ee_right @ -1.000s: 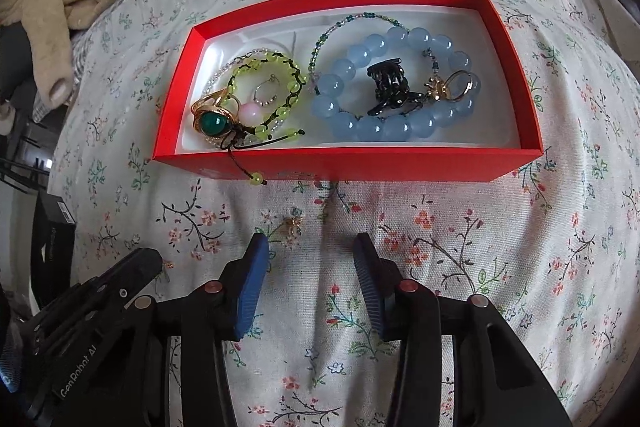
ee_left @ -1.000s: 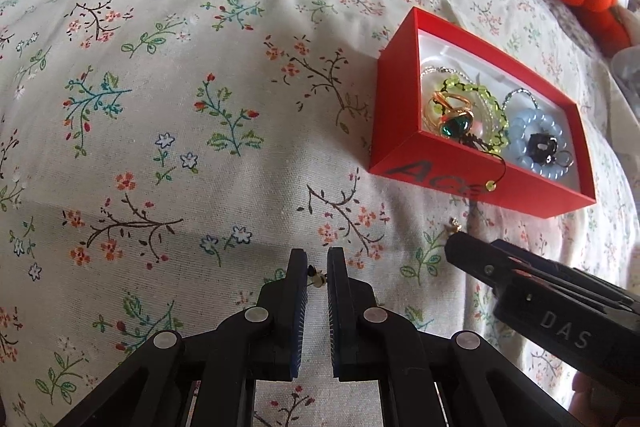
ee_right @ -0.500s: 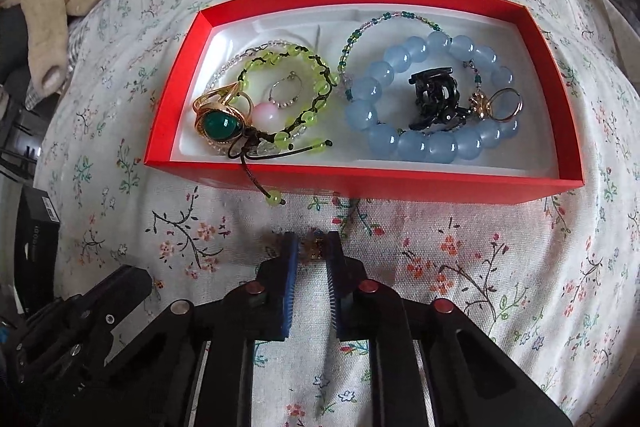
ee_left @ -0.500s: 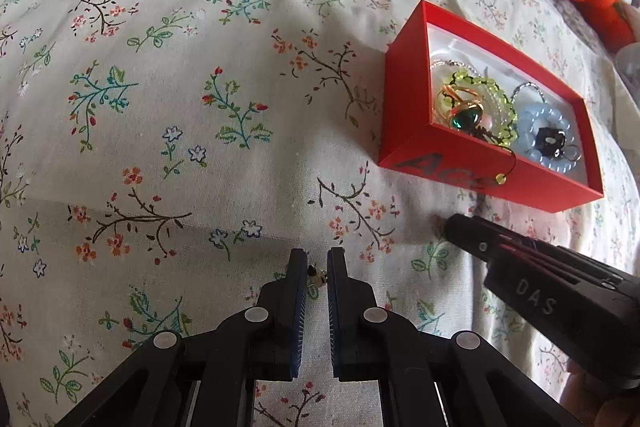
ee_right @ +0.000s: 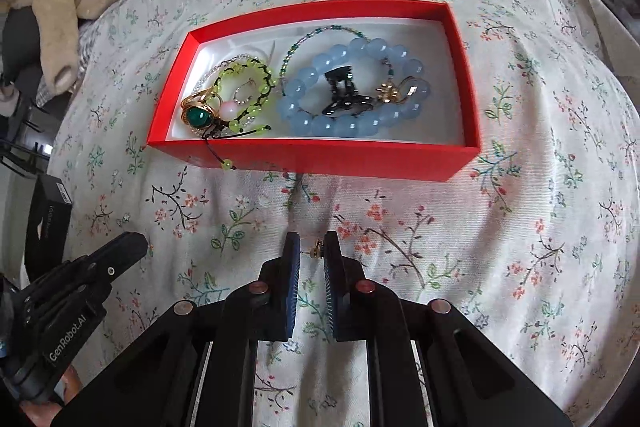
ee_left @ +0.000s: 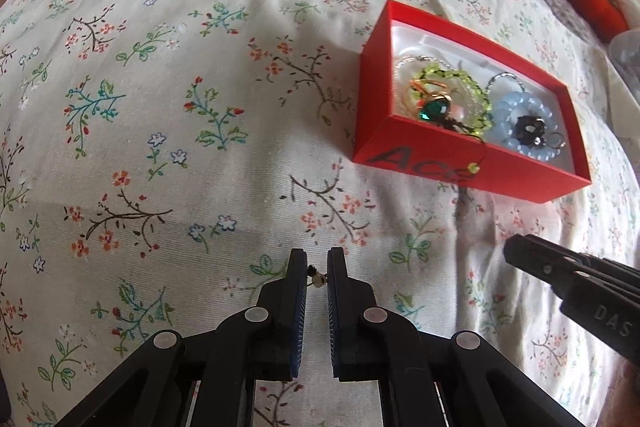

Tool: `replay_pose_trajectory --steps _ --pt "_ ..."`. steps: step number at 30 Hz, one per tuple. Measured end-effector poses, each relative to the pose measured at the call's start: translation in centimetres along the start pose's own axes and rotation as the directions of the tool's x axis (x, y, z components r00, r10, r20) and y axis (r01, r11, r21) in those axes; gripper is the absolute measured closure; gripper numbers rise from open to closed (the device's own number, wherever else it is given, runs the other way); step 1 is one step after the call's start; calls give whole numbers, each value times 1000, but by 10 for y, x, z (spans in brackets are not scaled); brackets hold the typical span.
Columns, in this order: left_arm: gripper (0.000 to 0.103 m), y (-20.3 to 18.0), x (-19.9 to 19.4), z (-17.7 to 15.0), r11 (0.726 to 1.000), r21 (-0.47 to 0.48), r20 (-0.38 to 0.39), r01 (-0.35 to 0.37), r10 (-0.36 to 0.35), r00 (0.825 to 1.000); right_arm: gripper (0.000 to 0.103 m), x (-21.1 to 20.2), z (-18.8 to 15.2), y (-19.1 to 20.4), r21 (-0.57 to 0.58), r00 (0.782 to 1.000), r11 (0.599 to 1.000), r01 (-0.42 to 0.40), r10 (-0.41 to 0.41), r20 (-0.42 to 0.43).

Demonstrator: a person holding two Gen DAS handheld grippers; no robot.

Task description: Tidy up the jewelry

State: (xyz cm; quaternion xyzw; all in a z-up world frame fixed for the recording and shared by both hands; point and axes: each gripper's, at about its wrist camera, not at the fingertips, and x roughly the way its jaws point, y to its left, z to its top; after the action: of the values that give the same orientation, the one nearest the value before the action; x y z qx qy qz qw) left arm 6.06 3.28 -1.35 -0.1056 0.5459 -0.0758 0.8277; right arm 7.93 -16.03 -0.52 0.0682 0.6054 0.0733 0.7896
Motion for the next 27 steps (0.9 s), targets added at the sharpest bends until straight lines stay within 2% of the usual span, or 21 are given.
replay_pose_trajectory --steps 9,16,21,27 --pt "98 -25 -18 -2 997 42 76 68 -71 995 91 -46 -9 -39 13 996 1000 -6 5 89" --pt "98 -46 -32 8 983 93 178 158 -173 969 91 -76 -8 -61 22 983 1000 0 -4 182" --pt "98 -59 -29 21 976 123 240 178 -204 949 90 -81 0 -68 31 973 999 -40 32 228" --pt "98 -67 -12 34 976 113 250 189 -212 945 90 -73 12 -64 17 967 998 -63 57 250"
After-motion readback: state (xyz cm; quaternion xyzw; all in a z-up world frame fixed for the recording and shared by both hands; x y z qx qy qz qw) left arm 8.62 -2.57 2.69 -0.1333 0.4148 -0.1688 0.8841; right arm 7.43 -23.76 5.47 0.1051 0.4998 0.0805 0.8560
